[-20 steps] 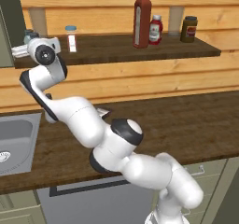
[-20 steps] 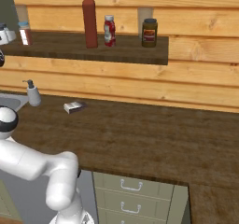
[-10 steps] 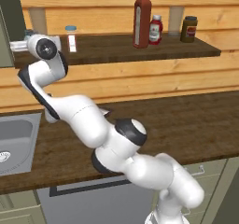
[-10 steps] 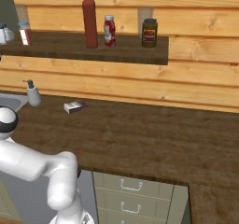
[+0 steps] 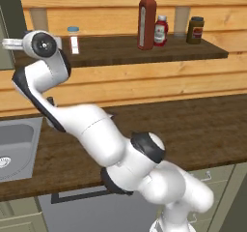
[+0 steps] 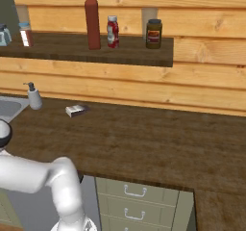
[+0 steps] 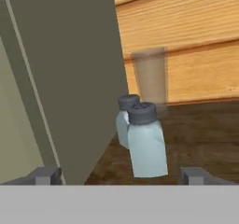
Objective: Put the shaker and condiment bottle from the counter next to their counterparts in the cabinet.
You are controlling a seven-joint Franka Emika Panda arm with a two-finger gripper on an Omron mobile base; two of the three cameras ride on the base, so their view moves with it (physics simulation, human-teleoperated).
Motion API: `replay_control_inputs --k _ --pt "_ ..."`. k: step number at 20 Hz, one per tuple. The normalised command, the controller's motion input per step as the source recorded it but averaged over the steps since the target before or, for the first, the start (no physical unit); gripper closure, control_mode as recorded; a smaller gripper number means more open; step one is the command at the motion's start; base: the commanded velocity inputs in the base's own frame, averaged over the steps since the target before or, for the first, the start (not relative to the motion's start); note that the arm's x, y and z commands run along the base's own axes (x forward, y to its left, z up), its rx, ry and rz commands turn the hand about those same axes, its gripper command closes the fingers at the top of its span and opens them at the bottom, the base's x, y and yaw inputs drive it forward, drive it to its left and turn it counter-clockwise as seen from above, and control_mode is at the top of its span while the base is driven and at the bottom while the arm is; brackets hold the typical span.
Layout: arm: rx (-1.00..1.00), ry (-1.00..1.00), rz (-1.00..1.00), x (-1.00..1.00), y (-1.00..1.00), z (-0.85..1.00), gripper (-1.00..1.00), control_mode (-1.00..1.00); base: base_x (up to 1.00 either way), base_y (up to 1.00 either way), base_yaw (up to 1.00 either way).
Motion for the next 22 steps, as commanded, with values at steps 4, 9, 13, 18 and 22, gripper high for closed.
replay_control_inputs --k 4,9,13,18,22 --pt "0.14 0.04 -0.06 -0.93 0.0 0.0 -1.0 -1.0 0.0 0.0 0.0" --pt "0.15 0.06 -0.1 -1.0 0.0 0.0 -1.0 -1.0 0.0 0.0 0.0" --pt "0.2 0.08 -0.18 -1.0 -0.16 0.0 -1.0 -1.0 0.0 0.0 0.0" --pt "0.11 -0.03 -0.11 -0.87 -0.37 0.0 -1.0 -1.0 0.0 0.0 0.0" --pt "0.1 0.0 -0.25 -0.55 -0.62 0.0 -1.0 -1.0 0.0 0.0 0.0"
